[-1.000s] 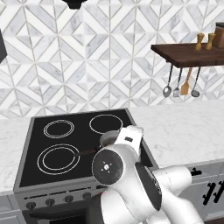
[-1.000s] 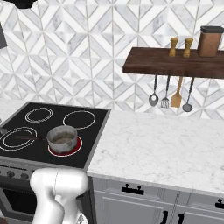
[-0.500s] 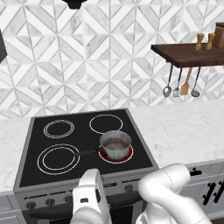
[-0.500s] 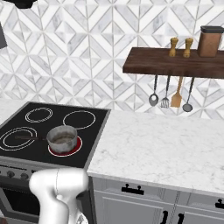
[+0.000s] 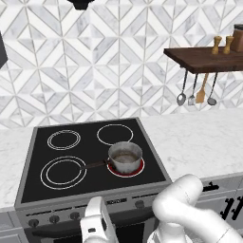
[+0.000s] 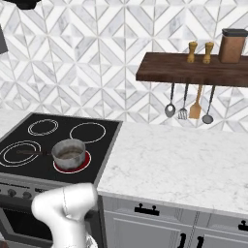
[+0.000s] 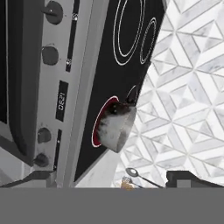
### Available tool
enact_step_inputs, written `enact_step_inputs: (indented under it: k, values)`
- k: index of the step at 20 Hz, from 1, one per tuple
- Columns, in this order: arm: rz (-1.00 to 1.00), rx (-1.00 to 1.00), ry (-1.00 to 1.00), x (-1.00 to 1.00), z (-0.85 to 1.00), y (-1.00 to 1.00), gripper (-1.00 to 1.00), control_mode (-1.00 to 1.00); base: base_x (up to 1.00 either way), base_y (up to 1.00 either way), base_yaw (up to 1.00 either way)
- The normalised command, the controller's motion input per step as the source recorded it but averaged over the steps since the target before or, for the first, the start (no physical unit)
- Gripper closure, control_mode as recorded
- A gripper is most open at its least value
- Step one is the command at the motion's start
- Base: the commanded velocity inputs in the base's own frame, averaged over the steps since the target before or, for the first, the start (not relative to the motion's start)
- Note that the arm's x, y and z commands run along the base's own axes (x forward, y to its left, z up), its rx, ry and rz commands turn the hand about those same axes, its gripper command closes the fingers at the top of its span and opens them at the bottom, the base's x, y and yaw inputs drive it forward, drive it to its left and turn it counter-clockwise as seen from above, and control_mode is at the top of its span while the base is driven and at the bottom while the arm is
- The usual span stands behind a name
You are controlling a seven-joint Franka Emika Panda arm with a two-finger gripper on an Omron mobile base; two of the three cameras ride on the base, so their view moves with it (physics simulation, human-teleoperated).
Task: Turn off the front right burner of the stove.
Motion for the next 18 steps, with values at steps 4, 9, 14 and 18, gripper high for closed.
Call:
enact_step_inputs:
  k: [4,9,14,18]
  values:
    - [0.01,-0.08,-0.09,0.58,-0.71,0.0,-1.0,-1.0,0.0,0.0,0.0]
    - [0.0,-0.11,-0.09,0.4,-0.74,0.0,-1.0,-1.0,0.0,0.0,0.0]
    - [0.0,-0.09,-0.09,0.13,-0.58,0.07,-1.0,-1.0,0.0,0.0,0.0]
    - [0.0,0.01,-0.02,0.01,-0.07,0.14,-1.0,-1.0,0.0,0.0,0.0]
